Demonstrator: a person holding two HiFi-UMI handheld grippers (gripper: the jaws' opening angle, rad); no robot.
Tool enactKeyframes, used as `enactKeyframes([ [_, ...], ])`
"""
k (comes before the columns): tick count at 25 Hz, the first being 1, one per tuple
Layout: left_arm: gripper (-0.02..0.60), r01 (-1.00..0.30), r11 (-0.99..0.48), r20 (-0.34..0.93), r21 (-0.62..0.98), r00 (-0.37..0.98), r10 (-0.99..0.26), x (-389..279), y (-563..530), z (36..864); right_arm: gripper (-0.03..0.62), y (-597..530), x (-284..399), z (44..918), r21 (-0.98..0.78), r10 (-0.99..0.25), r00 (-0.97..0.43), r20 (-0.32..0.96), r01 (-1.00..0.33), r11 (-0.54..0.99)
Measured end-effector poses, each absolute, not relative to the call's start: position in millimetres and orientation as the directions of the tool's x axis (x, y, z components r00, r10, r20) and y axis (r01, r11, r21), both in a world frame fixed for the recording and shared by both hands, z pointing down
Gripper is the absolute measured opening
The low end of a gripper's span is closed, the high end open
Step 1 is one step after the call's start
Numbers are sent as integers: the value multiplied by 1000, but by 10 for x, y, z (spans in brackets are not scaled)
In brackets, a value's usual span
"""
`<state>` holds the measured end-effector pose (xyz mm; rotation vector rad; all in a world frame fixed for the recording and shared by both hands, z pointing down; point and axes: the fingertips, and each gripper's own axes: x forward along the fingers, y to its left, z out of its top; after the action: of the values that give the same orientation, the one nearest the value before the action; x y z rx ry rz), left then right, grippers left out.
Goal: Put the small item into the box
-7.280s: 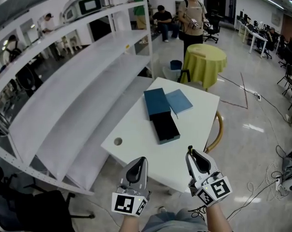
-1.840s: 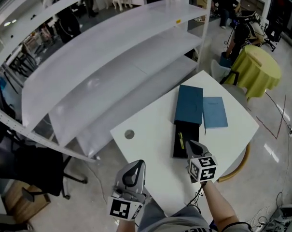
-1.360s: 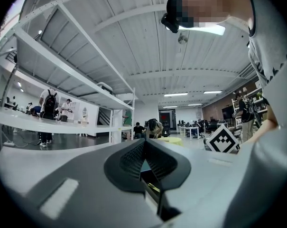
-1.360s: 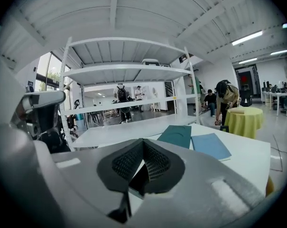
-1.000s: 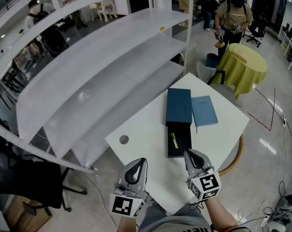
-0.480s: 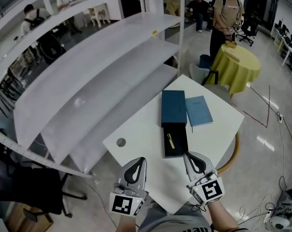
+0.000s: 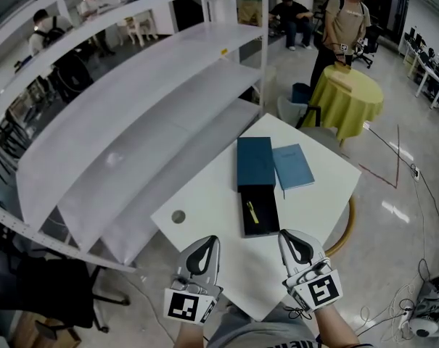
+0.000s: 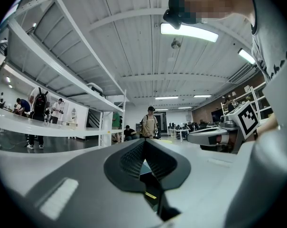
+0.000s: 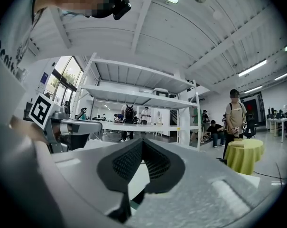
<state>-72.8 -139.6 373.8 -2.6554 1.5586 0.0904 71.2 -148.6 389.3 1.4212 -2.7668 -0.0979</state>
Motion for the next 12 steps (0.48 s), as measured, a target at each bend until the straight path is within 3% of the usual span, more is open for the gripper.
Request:
enactKeyframes([
  [12,14,-858,-513,-88,-26,513,-854,-686,-1394,3725,2,-1426,833,3776,59,-849,-526,-48,-850,523],
])
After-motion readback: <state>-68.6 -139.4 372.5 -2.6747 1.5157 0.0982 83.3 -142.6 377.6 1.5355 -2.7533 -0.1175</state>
